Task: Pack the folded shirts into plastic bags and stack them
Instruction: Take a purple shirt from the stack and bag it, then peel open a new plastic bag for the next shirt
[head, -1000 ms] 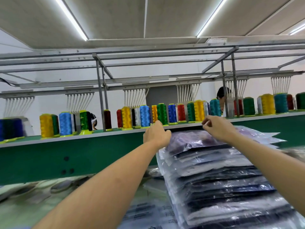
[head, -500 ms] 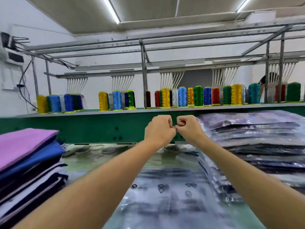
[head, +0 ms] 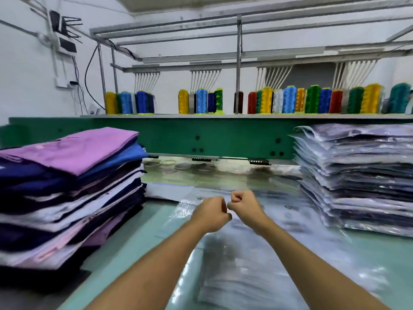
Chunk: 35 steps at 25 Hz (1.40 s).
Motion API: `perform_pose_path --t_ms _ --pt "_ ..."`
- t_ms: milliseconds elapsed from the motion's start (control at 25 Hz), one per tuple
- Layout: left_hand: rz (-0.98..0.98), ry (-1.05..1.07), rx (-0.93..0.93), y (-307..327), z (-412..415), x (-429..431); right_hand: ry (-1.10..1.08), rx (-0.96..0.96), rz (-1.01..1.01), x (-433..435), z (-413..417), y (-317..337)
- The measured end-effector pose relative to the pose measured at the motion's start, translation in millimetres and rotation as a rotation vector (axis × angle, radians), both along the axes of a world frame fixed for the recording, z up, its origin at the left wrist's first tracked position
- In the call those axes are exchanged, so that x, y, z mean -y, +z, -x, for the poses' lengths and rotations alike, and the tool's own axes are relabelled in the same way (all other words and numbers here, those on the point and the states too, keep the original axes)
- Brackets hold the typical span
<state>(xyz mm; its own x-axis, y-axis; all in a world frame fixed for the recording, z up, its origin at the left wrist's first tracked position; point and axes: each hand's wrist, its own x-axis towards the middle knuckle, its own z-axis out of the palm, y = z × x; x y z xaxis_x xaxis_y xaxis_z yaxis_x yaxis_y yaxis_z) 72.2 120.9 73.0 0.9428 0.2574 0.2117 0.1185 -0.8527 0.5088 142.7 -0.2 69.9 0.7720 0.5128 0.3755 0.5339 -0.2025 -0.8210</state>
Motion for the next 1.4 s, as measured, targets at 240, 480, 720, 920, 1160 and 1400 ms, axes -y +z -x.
perform_pose_path --t_ms 240,480,720,920,1160,1400 --pt "0.037 0.007 -0.218 -71.7 13.2 -22.9 -0.187 0.012 0.117 6.6 -1.3 -43.9" --pt "-0.040 0.264 0.012 -84.4 4.5 -29.5 -0.399 -0.060 0.247 26.8 -16.3 -68.9" --pt "0.047 0.247 0.229 -88.0 4.8 -31.8 -0.182 -0.278 -0.063 23.0 -17.3 -69.6" --pt "0.184 -0.230 0.560 -79.3 10.0 -9.6 -0.209 -0.441 -0.311 18.2 -13.1 -64.1" --pt "-0.002 -0.247 0.708 -73.7 8.2 8.7 -0.108 -0.594 -0.343 12.0 -1.1 -58.3" --pt "-0.099 -0.120 0.558 -69.8 11.6 5.7 -0.042 -0.665 -0.341 7.3 4.7 -51.1"
